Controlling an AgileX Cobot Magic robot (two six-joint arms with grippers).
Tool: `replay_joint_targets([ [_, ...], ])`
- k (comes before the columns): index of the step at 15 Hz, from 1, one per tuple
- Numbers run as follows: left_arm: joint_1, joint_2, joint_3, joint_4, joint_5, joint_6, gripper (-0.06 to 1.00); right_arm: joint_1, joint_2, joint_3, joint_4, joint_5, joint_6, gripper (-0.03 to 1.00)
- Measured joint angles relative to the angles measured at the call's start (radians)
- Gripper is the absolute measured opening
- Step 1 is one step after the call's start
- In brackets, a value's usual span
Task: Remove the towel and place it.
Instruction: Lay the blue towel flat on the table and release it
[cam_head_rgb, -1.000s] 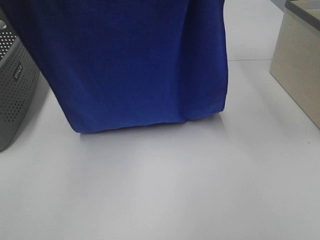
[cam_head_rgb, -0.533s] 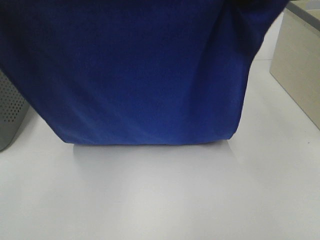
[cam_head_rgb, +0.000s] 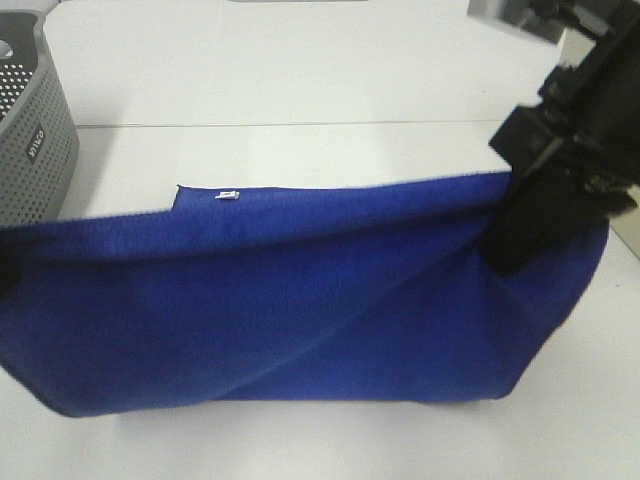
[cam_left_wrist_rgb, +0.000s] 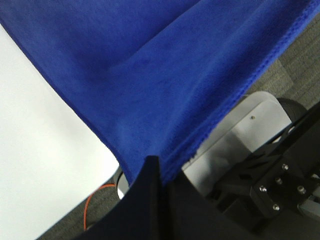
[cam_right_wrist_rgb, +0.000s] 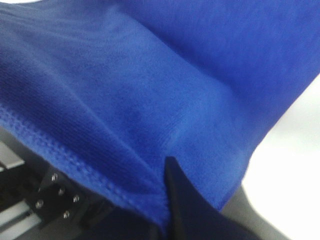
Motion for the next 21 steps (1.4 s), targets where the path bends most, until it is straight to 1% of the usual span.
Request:
replay_joint_targets([
  [3,0.000,0.041,0.154,-0.059,-0.004,0.026,0.00,0.000,0.004,0.158,0.015,0.000,-0.005,0.02],
  [6,0.000,0.123,0.217,-0.107,-0.005,0.062,0.00,0.000,0.053,0.259,0.034,-0.001,-0.029,0.02],
  [9,0.000,0.195,0.236,-0.143,-0.003,0.095,0.00,0.000,0.120,0.284,0.036,-0.001,-0.052,0.02],
  [12,0.000,0.261,0.239,-0.146,0.000,0.105,0.00,0.000,0.183,0.303,0.062,-0.003,-0.087,0.02],
  [18,0.000,0.490,0.239,-0.153,-0.001,0.186,0.00,0.000,0.368,0.303,0.084,-0.006,-0.167,0.02],
  [21,0.000,0.569,0.239,-0.157,-0.003,0.202,0.00,0.000,0.462,0.302,0.091,-0.007,-0.193,0.02],
])
